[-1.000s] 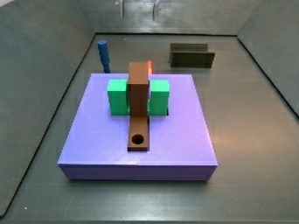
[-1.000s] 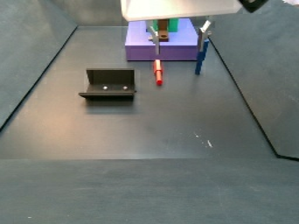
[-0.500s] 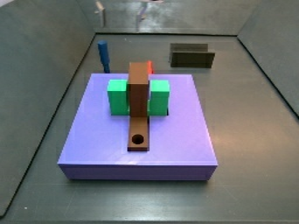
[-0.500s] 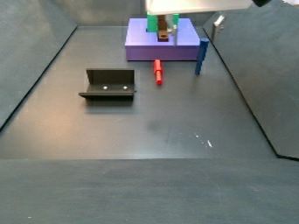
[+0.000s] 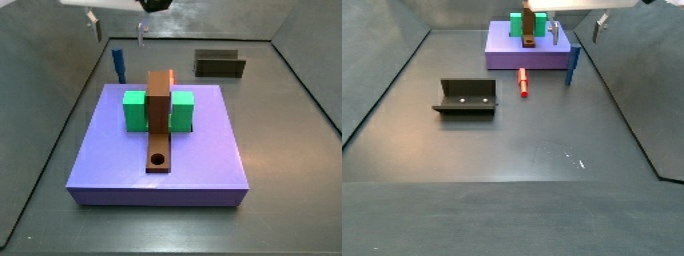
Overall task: Pick up the blue object. Move up. Move to above the board. Insert the blue object.
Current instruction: Pick up the blue object.
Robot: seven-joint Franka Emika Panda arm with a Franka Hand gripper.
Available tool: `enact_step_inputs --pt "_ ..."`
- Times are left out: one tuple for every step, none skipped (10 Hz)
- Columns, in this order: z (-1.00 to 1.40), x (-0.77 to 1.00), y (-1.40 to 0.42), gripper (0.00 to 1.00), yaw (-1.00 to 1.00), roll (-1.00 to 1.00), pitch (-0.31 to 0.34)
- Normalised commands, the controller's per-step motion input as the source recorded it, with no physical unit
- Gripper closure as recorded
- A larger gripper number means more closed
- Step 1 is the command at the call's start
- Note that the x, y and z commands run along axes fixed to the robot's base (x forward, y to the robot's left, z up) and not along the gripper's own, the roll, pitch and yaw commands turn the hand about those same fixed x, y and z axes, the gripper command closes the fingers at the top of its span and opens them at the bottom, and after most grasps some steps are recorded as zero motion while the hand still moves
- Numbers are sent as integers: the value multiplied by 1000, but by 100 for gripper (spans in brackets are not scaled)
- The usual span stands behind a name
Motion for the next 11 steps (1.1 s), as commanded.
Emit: enact_step_inputs --pt "-154 -6 -369 0 89 107 -97" --pt "-240 -111 -89 0 37 130 -83" --pt "-231 -211 0 0 0 91 -81" --pt "-231 -226 54 0 0 104 -90" --pt "-200 -186 171 0 0 100 -120" --pt "-174 -66 180 0 0 89 -120" --pt "-111 0 160 0 0 54 -117" --pt "-71 83 49 0 0 27 -111" --pt "-77 63 0 0 0 20 -97" --pt "-117 20 0 0 0 0 -86" --pt "-160 9 0 0 0 7 -99"
